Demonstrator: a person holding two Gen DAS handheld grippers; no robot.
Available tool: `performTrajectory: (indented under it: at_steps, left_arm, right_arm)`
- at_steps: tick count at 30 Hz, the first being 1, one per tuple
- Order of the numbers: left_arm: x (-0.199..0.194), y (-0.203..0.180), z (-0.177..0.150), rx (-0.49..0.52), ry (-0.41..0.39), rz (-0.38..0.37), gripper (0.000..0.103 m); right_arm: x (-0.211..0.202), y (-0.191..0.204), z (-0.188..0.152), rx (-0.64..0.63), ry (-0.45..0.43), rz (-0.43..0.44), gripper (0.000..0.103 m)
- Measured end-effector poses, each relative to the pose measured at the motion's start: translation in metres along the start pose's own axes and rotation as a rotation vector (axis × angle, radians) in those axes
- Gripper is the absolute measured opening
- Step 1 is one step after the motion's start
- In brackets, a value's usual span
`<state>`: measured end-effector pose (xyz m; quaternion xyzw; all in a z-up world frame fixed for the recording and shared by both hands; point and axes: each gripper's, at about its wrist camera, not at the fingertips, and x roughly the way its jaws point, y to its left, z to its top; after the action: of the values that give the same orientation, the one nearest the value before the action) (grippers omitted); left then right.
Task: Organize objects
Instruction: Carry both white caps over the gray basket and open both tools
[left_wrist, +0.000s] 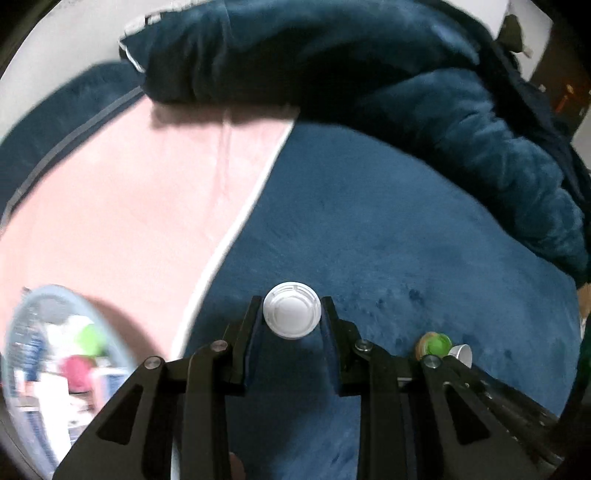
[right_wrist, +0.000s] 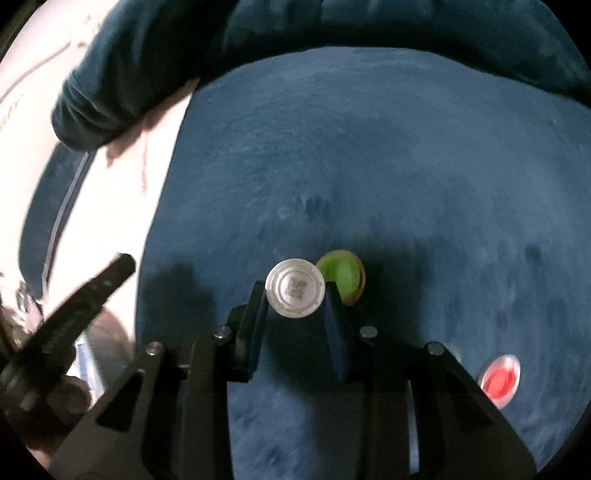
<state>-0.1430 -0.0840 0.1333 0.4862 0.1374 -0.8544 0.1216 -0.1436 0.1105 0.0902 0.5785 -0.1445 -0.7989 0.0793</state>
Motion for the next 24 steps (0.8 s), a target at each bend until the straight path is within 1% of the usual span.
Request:
performTrajectory:
  at_steps: [2, 4, 5, 8, 11, 14, 16, 17, 21, 24]
  left_arm:
    - [-0.025, 0.017, 0.0, -0.009, -0.018, 0.012, 0.03]
    - [-0.052, 0.045, -0.004, -0.039, -0.029, 0.023, 0.03]
    - [-0.06, 0.056, -0.008, -0.048, -0.029, 0.025, 0.03]
    - [-0.088, 0.099, -0.022, -0.069, 0.008, 0.036, 0.03]
    - [-0.108, 0.139, -0.035, -0.082, -0.009, 0.058, 0.03]
    - [-0.114, 0.179, -0.042, -0.127, -0.023, 0.115, 0.03]
    - [-0.112, 0.202, -0.046, -0.177, -0.013, 0.124, 0.03]
    - [-0.11, 0.215, -0.047, -0.212, -0.004, 0.116, 0.03]
    - [-0.106, 0.241, -0.049, -0.276, -0.012, 0.127, 0.03]
    - [-0.098, 0.247, -0.047, -0.293, -0.014, 0.117, 0.03]
  right_arm:
    - [-0.015, 0.014, -0.011, 0.007, -0.019, 0.03, 0.031]
    - [-0.028, 0.032, -0.021, -0.011, -0.03, 0.06, 0.031]
    - [-0.034, 0.047, -0.029, -0.033, -0.036, 0.08, 0.031]
    - [-0.046, 0.093, -0.047, -0.116, -0.051, 0.141, 0.031]
    - [-0.051, 0.139, -0.063, -0.193, -0.043, 0.23, 0.031]
    - [-0.051, 0.177, -0.077, -0.269, -0.014, 0.303, 0.031]
    - [-0.043, 0.197, -0.085, -0.312, 0.024, 0.334, 0.031]
    - [-0.038, 0.204, -0.086, -0.32, 0.042, 0.341, 0.031]
    - [-0.016, 0.22, -0.087, -0.325, 0.105, 0.36, 0.031]
    - [-0.002, 0.231, -0.081, -0.324, 0.12, 0.365, 0.031]
